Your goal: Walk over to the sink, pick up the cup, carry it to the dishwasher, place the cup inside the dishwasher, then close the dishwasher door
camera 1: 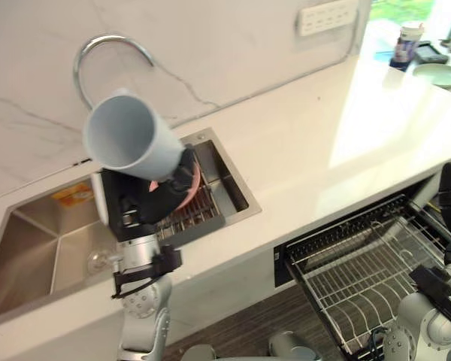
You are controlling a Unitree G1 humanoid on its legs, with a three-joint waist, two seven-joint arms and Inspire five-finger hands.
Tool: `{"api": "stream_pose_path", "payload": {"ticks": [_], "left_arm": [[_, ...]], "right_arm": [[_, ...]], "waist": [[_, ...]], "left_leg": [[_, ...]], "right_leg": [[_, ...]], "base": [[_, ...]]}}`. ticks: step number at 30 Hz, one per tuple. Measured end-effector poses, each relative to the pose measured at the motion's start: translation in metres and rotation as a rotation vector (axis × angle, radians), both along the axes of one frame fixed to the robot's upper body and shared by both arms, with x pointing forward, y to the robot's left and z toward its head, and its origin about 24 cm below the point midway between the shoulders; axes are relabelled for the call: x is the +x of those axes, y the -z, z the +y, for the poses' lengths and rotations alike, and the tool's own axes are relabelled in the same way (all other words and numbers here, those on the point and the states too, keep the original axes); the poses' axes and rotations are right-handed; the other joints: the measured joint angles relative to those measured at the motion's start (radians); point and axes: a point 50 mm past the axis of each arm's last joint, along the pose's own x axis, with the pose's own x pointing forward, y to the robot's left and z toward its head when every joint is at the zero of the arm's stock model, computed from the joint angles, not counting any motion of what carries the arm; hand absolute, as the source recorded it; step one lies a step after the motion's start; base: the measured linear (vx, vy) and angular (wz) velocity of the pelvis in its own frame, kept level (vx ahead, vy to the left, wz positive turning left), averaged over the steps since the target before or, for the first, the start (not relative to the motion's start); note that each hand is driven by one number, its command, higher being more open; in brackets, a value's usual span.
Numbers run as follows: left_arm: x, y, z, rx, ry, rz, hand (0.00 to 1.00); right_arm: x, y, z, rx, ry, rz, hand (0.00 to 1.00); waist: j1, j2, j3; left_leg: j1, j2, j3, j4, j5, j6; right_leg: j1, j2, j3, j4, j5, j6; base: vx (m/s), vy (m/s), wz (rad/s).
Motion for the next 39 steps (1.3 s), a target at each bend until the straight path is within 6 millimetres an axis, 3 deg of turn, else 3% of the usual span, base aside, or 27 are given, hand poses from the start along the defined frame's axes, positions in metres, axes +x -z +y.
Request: {"api": "stream_pose_path", "payload": {"ticks": [4, 6, 9, 11, 15, 16, 17, 21, 23, 25, 29, 31, 35, 39], "left_arm": [[0.007, -0.006, -0.008, 0.001, 0.04, -0.008, 0.0], [0.008, -0.005, -0.005, -0.033, 0.024, 0.005, 0.0], [0.011, -0.001, -0.001, -0.075, -0.019, 0.045, 0.0], [0.013, 0.001, 0.007, -0.091, -0.075, 0.07, 0.0], [0.024, 0.017, 0.009, -0.075, -0.105, 0.172, 0.0], [0.025, 0.021, 0.008, -0.068, -0.103, 0.196, 0.0], [0.028, 0.026, 0.007, -0.071, -0.104, 0.227, 0.0], [0.029, 0.029, 0.004, -0.089, -0.095, 0.251, 0.0], [0.027, 0.021, 0.013, -0.099, -0.131, 0.208, 0.0], [0.026, 0.022, 0.021, -0.104, -0.165, 0.216, 0.0], [0.023, 0.026, 0.036, -0.148, -0.252, 0.233, 0.0], [0.02, 0.031, 0.038, -0.17, -0.259, 0.255, 0.0], [0.013, 0.039, 0.039, -0.176, -0.272, 0.283, 0.0], [0.02, 0.04, 0.03, -0.104, -0.22, 0.28, 0.0]], "right_arm": [[-0.011, -0.005, -0.005, 0.001, 0.03, -0.009, 1.0], [-0.012, 0.0, -0.007, 0.024, 0.014, 0.016, 1.0], [-0.006, 0.002, -0.006, -0.002, -0.052, 0.066, 1.0], [0.01, 0.008, -0.002, -0.013, -0.152, 0.108, 1.0], [0.021, 0.022, 0.002, 0.016, -0.222, 0.181, 1.0], [0.024, 0.024, 0.004, 0.023, -0.235, 0.194, 1.0], [0.028, 0.026, 0.006, 0.025, -0.254, 0.207, 1.0], [0.037, 0.039, 0.016, 0.054, -0.315, 0.262, 1.0], [0.046, 0.04, 0.029, 0.051, -0.379, 0.263, 1.0], [0.051, 0.044, 0.037, 0.05, -0.425, 0.288, 1.0], [0.068, 0.049, 0.052, 0.012, -0.576, 0.348, 1.0], [0.07, 0.051, 0.057, -0.005, -0.635, 0.371, 1.0], [0.073, 0.053, 0.073, -0.024, -0.801, 0.365, 1.0], [0.075, 0.057, 0.084, 0.023, -0.942, 0.357, 1.0]], "waist": [[-0.033, -0.003, -0.001], [-0.022, -0.024, 0.004], [0.0, -0.029, 0.009], [0.029, -0.039, 0.011], [0.03, -0.055, 0.013], [0.03, -0.067, 0.017], [0.029, -0.066, 0.028], [0.047, -0.067, 0.026], [0.073, -0.07, 0.025], [0.076, -0.066, 0.024], [0.095, -0.066, 0.024], [0.096, -0.066, 0.024], [0.106, -0.066, 0.024], [0.105, -0.066, 0.024]], "left_leg": [[0.059, -0.037, 0.06, -0.086, -0.078, 0.0], [0.081, -0.062, 0.118, -0.078, -0.103, 0.029], [0.095, -0.06, 0.243, -0.056, -0.13, 0.068], [0.105, -0.037, 0.375, -0.068, -0.133, 0.076], [0.085, 0.004, 0.443, -0.048, -0.132, 0.068], [0.078, 0.009, 0.442, -0.036, -0.135, 0.058], [0.069, 0.028, 0.438, -0.02, -0.137, 0.046], [0.075, 0.068, 0.422, -0.035, -0.123, 0.018], [0.056, 0.091, 0.448, -0.031, -0.113, 0.003], [0.06, 0.11, 0.45, -0.032, -0.101, -0.016], [0.096, 0.155, 0.473, -0.102, -0.048, -0.062], [0.119, 0.16, 0.464, -0.129, -0.029, -0.066], [0.155, 0.127, 0.344, -0.205, 0.014, -0.049], [0.164, 0.098, 0.325, -0.257, 0.033, -0.051]], "right_leg": [[-0.006, -0.046, 0.019, 0.001, -0.015, 0.051], [-0.009, -0.075, 0.03, -0.009, -0.009, 0.087], [-0.031, -0.212, -0.167, -0.088, -0.014, 0.087], [-0.077, -0.317, -0.357, -0.116, 0.03, 0.065], [-0.008, -0.37, -0.471, -0.107, 0.093, 0.038], [0.031, -0.378, -0.486, -0.113, 0.121, 0.073], [0.027, -0.368, -0.505, -0.107, 0.123, 0.093], [0.03, -0.322, -0.525, -0.107, 0.128, 0.1], [0.019, -0.308, -0.522, -0.146, 0.107, 0.076], [0.014, -0.291, -0.537, -0.139, 0.099, 0.076], [0.031, -0.213, -0.531, -0.198, 0.127, 0.035], [0.052, -0.192, -0.531, -0.227, 0.136, 0.022], [0.08, -0.164, -0.491, -0.305, 0.183, 0.009], [0.08, -0.177, -0.49, -0.342, 0.216, 0.016]], "base": [[-0.05, 0.291, -0.23], [-0.16, 0.257, -0.76], [-0.22, 0.284, -1.18], [-0.18, 0.198, -1.68], [-0.03, -0.021, -0.69], [0.03, -0.174, -0.09], [0.0, -0.164, 0.04], [-0.03, -0.152, -0.01], [-0.06, -0.137, -0.34], [-0.02, -0.167, -0.12], [0.05, -0.161, -0.25], [0.06, -0.137, -0.15], [0.02, -0.076, -0.3], [-0.09, 0.053, -0.03]]}}
